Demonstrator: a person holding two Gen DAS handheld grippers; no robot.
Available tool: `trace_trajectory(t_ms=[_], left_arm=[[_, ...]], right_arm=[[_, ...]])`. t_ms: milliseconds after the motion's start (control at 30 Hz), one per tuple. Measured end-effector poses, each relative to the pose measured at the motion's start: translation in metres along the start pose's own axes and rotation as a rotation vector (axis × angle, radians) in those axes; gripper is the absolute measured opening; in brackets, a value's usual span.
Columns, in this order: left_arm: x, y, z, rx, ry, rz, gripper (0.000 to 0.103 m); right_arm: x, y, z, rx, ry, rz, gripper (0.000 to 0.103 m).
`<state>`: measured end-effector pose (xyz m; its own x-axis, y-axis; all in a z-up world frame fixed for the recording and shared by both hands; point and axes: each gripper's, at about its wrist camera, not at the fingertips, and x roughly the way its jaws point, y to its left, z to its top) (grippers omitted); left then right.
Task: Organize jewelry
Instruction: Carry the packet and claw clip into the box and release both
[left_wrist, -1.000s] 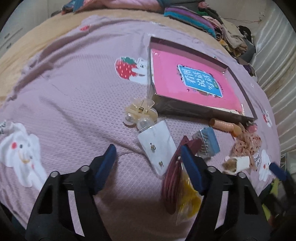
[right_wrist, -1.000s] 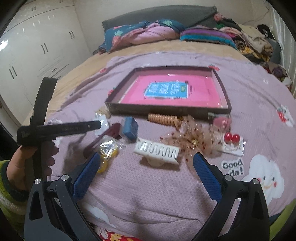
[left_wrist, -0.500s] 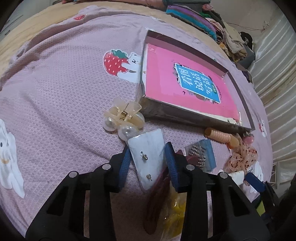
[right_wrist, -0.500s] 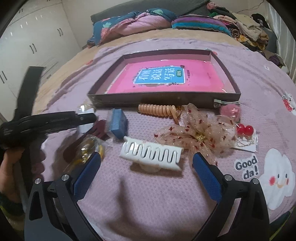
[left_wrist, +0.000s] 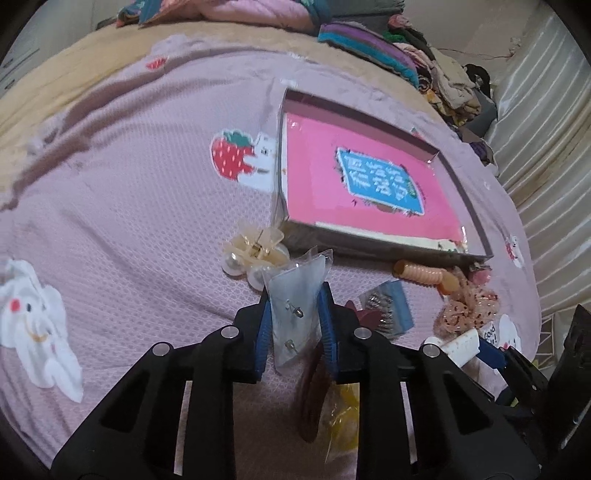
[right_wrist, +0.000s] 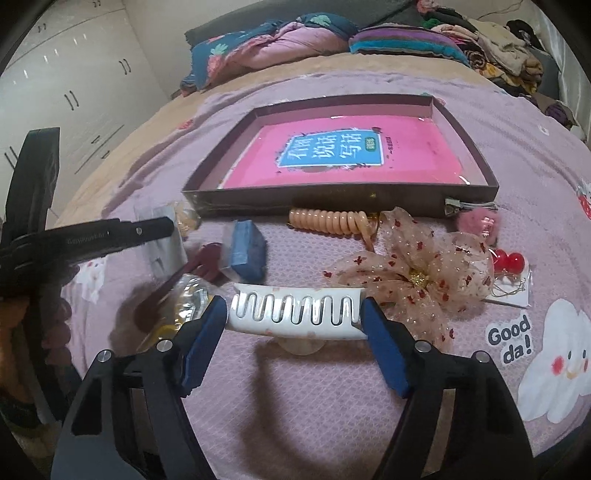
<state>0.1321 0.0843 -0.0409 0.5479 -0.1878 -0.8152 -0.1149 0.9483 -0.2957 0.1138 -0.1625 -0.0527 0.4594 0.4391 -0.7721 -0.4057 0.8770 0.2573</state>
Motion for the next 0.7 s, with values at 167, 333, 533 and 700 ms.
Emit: trace_trajectory(t_ms=[167,333,533,700], left_arm=[[-0.016,-0.009,0.005,0.036,-0.021,0.002,0.015],[-0.027,-0.020,0.012,0.065,-0.035,0.003,0.015],[-0.035,-0.041,0.024,0.118,-0.055,-0.008,0.015],[-0.037,-0.062,0.041,0.161,-0.073,-0.025,0.015]], right_arm=[[-0.019,0.001,0.004,-0.012,-0.031,0.011,0.073],[-0.043,-0.006,0.014,-0.009,-0.066,0.018,0.073],[-0.076,-0.023,0.036,-0.021,-0.118,-0.003,0.073],[-0.100,-0.038,0.056,-0.034,-0.177,-0.037,0.073]])
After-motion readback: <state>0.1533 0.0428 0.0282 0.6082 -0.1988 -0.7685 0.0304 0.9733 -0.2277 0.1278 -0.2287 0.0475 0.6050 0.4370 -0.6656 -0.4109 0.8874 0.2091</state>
